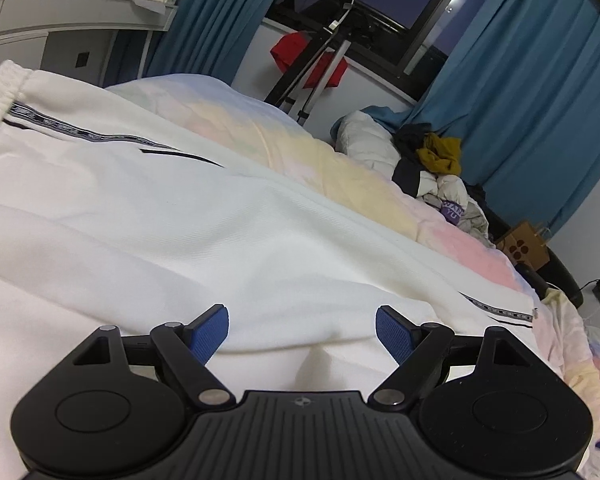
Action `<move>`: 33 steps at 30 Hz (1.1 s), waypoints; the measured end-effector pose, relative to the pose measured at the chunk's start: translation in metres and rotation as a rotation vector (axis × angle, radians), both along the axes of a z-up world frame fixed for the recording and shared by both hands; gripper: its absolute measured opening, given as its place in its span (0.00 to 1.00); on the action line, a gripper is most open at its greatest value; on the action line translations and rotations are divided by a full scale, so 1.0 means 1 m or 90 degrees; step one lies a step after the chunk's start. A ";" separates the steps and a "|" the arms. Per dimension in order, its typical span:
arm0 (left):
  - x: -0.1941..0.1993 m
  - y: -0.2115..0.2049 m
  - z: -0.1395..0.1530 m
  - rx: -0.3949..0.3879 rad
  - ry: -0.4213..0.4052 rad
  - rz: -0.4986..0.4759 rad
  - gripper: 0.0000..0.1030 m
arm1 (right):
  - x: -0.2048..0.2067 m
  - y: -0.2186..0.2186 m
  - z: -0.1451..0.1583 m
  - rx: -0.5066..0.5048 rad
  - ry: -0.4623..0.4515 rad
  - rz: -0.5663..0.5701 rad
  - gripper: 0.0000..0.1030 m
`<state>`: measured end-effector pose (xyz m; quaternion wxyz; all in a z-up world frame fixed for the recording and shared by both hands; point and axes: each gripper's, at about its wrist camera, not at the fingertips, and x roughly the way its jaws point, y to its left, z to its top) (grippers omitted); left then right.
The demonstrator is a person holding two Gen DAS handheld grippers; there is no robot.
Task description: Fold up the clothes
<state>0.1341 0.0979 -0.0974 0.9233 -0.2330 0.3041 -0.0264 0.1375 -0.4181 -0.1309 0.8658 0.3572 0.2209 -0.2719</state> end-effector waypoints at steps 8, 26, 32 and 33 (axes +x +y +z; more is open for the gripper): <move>-0.033 -0.009 0.010 0.055 -0.008 -0.006 0.80 | -0.034 0.014 -0.016 0.042 0.005 -0.049 0.57; -0.058 0.009 0.047 0.088 0.046 0.001 0.80 | -0.008 -0.046 -0.092 0.201 0.007 -0.130 0.78; -0.068 0.060 0.069 0.049 0.074 0.044 0.80 | 0.004 -0.068 -0.095 0.225 -0.073 -0.106 0.78; -0.071 0.071 0.071 0.032 0.080 0.059 0.80 | 0.007 -0.072 -0.094 0.234 -0.095 -0.094 0.79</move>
